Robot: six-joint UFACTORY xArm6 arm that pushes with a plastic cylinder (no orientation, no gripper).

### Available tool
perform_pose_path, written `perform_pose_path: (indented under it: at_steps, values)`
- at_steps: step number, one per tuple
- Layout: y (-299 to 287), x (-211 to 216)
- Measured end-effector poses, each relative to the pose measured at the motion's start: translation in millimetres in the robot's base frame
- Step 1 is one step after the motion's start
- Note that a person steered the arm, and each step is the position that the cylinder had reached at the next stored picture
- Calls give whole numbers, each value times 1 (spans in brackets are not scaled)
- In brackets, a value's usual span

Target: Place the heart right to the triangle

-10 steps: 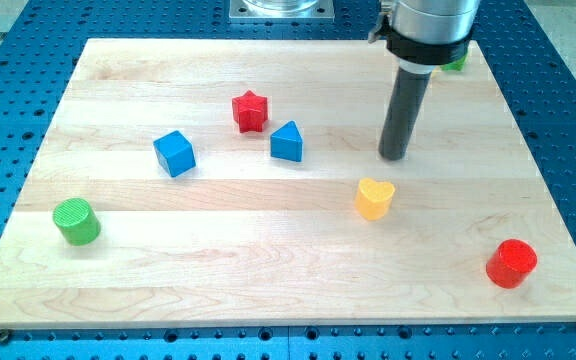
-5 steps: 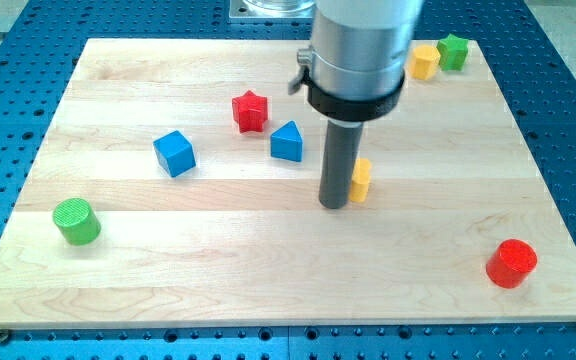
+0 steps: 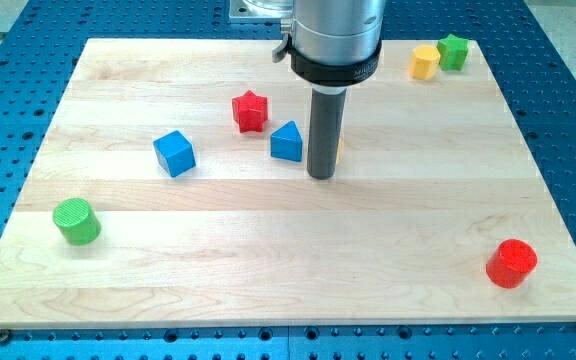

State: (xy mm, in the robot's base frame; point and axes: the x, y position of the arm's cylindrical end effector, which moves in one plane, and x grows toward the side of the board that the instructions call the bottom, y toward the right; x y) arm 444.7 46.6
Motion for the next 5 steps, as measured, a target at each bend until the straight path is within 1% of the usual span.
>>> perform_pose_path:
  at_steps: [1, 2, 3, 4, 5]
  values:
    - [36, 0]
    - [58, -6]
    - [1, -9]
    - [-1, -16]
    - [-25, 59]
